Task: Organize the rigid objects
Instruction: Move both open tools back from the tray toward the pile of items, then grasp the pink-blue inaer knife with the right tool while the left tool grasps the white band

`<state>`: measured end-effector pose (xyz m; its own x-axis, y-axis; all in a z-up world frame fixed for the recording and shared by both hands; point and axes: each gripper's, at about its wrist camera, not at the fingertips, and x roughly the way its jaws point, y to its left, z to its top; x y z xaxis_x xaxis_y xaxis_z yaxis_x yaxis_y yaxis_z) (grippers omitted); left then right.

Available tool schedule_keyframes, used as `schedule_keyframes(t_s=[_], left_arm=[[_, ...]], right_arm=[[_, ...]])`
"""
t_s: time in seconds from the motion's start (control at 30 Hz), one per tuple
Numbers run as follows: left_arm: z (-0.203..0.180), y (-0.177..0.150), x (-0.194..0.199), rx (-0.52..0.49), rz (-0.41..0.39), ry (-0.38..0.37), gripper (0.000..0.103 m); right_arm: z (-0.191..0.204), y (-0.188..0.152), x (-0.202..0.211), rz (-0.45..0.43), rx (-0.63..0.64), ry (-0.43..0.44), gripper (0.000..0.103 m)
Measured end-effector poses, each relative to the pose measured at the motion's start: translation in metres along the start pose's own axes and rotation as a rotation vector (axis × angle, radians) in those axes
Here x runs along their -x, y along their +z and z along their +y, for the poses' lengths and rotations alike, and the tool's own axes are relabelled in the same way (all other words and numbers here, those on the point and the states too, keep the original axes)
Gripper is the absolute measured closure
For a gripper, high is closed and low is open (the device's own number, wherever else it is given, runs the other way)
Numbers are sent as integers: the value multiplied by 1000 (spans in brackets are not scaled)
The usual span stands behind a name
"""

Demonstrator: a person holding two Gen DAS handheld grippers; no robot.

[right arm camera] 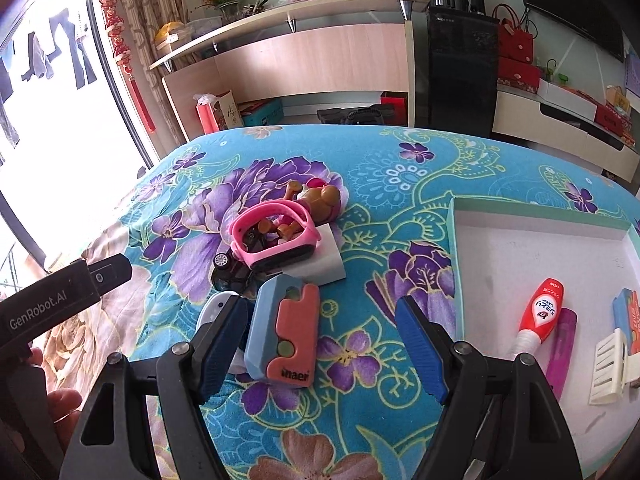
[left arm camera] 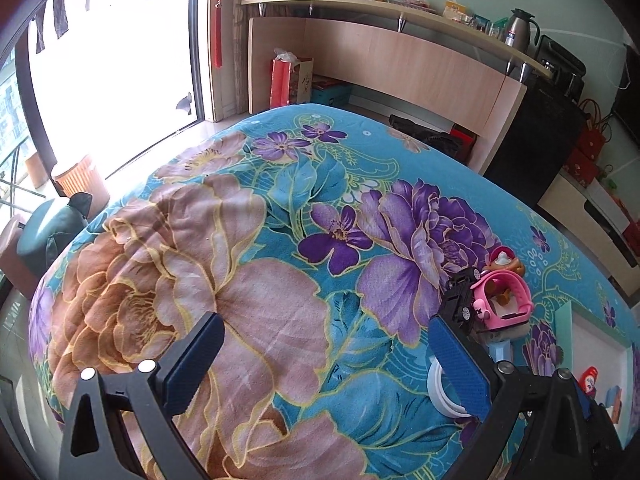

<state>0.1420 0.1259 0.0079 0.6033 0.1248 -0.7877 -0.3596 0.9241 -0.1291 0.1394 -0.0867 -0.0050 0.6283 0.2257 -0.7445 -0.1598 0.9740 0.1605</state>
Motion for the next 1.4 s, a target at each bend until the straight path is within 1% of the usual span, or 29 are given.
schedule_keyframes(t_s=[0.13,0.2,0.23,0.4,0.57,0.7,0.83,1.0,1.13,1.27,1.4], left_arm=[[-3,-2,-6,-23,28,-4,0],[-4,-3,-8,-27,40,-11,0],[-4,-3,-8,-26,43,-15,0],[-6,-4,-11,-32,58,-22,0],[-8,-6,-14,-36,73,-29,0],[-10,-7,-17,-37,85,-36,0],[-14,-8,-19,-44,95,-49,0],[-20,-9,-21,-58,111,-58,0],[-25,-11,-22,-71,119,-69,0],[-29,-12,-22,-81,129,-77,0],[-35,-14,-24,-97,146,-88,0]], right_arm=[[4,-2,-6,21,9,8,29],[6,-3,-8,27,10,9,34],[6,-4,-9,31,9,8,38],[3,-6,-15,56,-13,17,41],[1,-9,-23,87,-20,18,50],[1,-11,-24,90,-18,13,54],[3,-13,-27,102,8,-18,55],[4,-15,-30,105,32,-33,55],[10,-16,-30,94,95,-85,58],[5,-16,-29,96,76,-61,59],[2,-16,-26,96,72,-57,59]])
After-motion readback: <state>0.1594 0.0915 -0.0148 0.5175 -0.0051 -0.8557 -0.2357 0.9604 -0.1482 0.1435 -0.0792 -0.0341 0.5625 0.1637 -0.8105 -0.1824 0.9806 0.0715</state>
